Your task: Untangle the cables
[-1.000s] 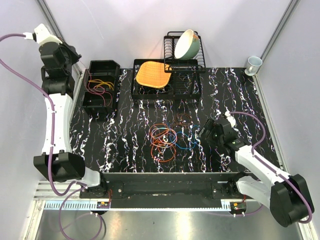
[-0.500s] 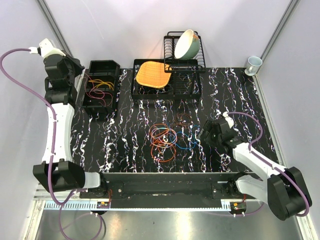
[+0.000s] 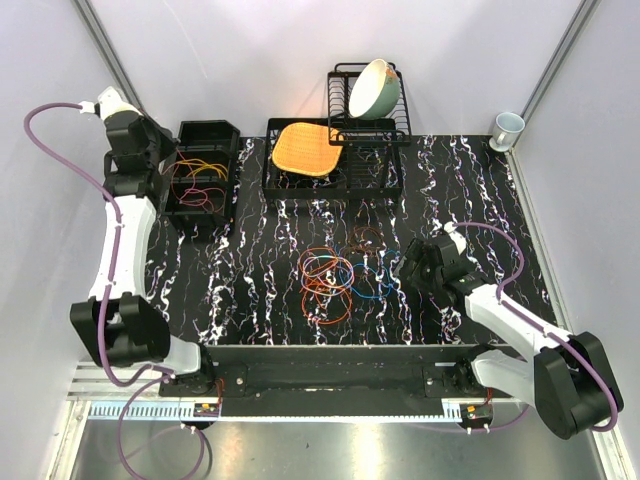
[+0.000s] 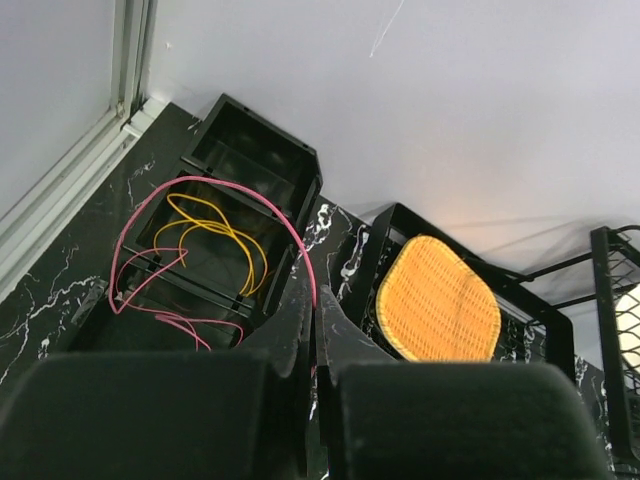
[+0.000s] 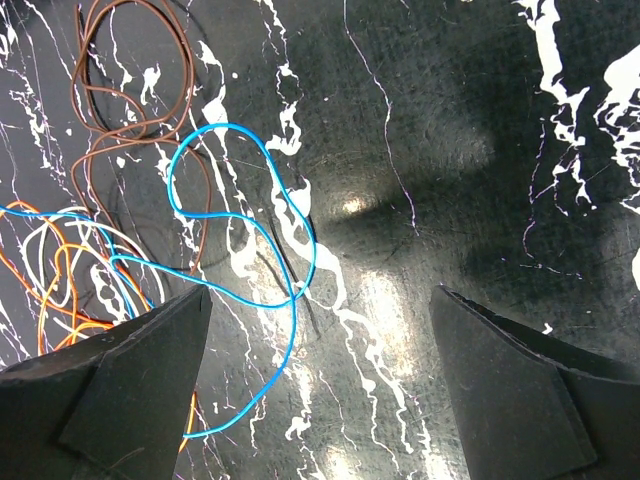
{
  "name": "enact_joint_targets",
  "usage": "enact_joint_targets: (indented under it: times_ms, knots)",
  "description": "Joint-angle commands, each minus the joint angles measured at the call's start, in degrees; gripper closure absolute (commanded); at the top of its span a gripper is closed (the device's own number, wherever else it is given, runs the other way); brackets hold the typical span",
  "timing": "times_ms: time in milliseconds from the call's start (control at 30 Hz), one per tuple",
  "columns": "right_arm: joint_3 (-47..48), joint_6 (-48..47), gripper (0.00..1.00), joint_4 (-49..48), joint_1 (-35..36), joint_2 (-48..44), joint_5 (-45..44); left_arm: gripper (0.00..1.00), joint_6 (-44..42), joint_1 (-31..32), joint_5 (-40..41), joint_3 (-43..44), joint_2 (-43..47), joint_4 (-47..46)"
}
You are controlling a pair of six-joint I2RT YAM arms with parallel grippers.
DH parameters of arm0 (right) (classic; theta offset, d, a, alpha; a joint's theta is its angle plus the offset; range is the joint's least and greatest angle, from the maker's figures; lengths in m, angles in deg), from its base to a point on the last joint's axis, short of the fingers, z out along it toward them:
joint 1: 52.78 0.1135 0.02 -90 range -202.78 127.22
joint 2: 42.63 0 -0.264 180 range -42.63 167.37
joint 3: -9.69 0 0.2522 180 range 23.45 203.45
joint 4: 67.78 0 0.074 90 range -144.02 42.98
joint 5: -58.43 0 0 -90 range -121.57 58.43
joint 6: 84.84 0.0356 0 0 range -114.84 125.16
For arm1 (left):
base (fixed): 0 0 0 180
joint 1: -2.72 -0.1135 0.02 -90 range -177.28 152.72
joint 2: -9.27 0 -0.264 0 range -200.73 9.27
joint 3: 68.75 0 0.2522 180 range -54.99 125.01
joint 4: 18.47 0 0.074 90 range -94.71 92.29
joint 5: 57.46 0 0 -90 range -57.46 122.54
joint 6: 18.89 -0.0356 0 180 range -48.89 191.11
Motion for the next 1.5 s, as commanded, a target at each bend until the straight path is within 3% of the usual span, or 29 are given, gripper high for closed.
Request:
enact_joint_targets:
  times_ms: [0,567,1067,1467]
  knots:
    - [2.0,-0.8,0.04,-1.5,-0.1,0.2,-0.1,1.00,0.7,-0.1,0.5,2.1,-2.6,-3.5]
    - [2.3,-1.0,0.04,-1.8,-0.1,0.8,0.4,1.00,7.7,4.0,0.3,-9.4,-2.9,-4.4]
    - [2.4,-1.2,0.04,-1.9,-0.1,1.2,0.6,1.00,5.5,1.7,5.3,-3.9,-12.5,0.6]
    - [2.8,-1.3,0.05,-1.9,-0.1,2.0,0.9,1.00,5.5,-2.3,-1.8,0.6,-21.1,0.7]
